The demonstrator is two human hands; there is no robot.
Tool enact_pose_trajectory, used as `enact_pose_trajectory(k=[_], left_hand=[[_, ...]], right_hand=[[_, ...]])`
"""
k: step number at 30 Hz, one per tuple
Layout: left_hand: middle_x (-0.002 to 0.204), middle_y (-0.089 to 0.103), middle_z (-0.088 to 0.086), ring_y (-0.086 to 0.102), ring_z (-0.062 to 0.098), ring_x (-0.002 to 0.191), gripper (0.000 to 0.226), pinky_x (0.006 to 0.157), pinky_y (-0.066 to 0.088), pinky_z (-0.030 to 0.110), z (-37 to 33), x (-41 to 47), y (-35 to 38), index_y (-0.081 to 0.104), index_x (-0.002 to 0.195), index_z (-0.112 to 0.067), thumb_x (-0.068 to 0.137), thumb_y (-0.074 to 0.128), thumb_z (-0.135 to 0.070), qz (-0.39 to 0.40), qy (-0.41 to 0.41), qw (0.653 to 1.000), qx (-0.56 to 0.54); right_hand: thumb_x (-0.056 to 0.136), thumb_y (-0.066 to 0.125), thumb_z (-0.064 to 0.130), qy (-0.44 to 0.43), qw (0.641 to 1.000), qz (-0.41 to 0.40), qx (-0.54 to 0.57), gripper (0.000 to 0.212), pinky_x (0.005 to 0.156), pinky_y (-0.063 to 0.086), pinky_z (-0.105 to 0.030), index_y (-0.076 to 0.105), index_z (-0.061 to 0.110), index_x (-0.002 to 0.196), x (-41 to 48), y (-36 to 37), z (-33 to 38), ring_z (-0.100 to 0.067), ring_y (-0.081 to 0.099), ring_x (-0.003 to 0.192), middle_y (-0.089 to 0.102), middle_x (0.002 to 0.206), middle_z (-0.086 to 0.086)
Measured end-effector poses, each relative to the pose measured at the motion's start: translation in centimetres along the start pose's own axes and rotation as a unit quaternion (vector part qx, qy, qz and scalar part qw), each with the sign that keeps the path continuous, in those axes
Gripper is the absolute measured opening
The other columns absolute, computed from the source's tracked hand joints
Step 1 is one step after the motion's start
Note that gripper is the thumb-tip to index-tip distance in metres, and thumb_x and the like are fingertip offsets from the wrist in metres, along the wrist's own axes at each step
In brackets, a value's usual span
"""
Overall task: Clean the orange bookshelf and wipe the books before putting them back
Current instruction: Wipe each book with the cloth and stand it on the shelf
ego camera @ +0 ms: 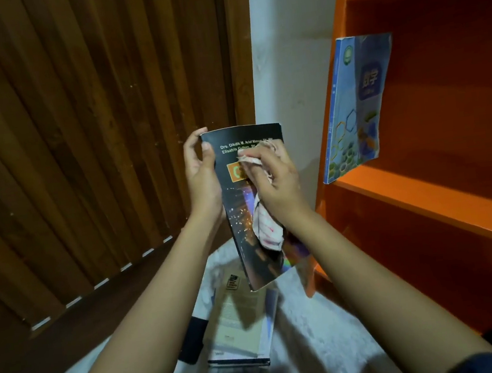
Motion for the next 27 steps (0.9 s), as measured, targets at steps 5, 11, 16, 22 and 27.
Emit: enact_pose_trajectory(k=[5,11,16,22,27], left_hand=[[0.105,0.058,0.008,0.06,0.02,0.086,0.015,0.073,0.052,0.032,0.6,0.6,-0.4,0.048,0.111,-0.023,0.101,0.038,-0.017,0.003,-0.024,0.999,-0.035],[0.096,0.061,-0.001,0.065,0.009,0.072,0.018,0.061,0.054,0.024,2.4,0.2,-2.6,0.046,0.117,-0.019,0.101,0.039,-0.016,-0.045,-0.069,0.996,-0.032],[0.096,0.063,0.001,0.065,0.014,0.074,0.019,0.067,0.054,0.031,3.8,-0.1,-4.4,0.049,0.117,-0.021,0.1,0.04,-0.017,-0.082,-0.101,0.99,-0.051],[0.111,0.061,0.004,0.06,0.024,0.094,0.017,0.081,0.051,0.04,4.1,0.1,-5.8,0.053,0.108,-0.032,0.1,0.041,-0.022,-0.108,-0.086,0.99,-0.003],[0.102,0.059,-0.003,0.062,0.01,0.084,0.024,0.068,0.053,0.024,3.0,0.3,-6.5,0.047,0.123,-0.019,0.1,0.04,-0.022,-0.124,-0.048,0.99,0.041]], right_hand=[[0.088,0.05,0.02,-0.113,0.986,0.115,-0.045,0.026,0.081,0.045,-0.034,0.067,0.018,0.108,-1.4,1.9,2.4,-0.021,0.05,0.1,0.055,0.108,-0.005],[0.086,0.049,0.024,-0.143,0.964,0.202,-0.097,0.028,0.072,0.046,-0.038,0.067,0.024,0.108,-4.9,3.9,1.7,-0.016,0.046,0.099,0.057,0.108,0.001],[0.089,0.052,0.022,-0.157,0.964,0.208,-0.059,0.024,0.07,0.045,-0.04,0.071,0.021,0.103,-8.0,4.1,1.4,-0.022,0.055,0.094,0.063,0.103,0.0],[0.088,0.057,0.014,-0.16,0.958,0.233,-0.047,0.021,0.075,0.048,-0.035,0.071,0.019,0.102,-11.7,4.1,-0.1,-0.022,0.058,0.096,0.065,0.106,-0.002],[0.08,0.063,0.002,-0.148,0.947,0.28,-0.051,0.027,0.077,0.049,-0.028,0.072,0.02,0.098,-13.4,3.4,-2.3,-0.018,0.06,0.094,0.066,0.102,0.001]])
Point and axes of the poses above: each hand's wrist, its own x-axis towards the middle knuckle, its own y-axis out of the palm, z = x × y, the point moved 8 cm from there along x, towards the middle knuckle
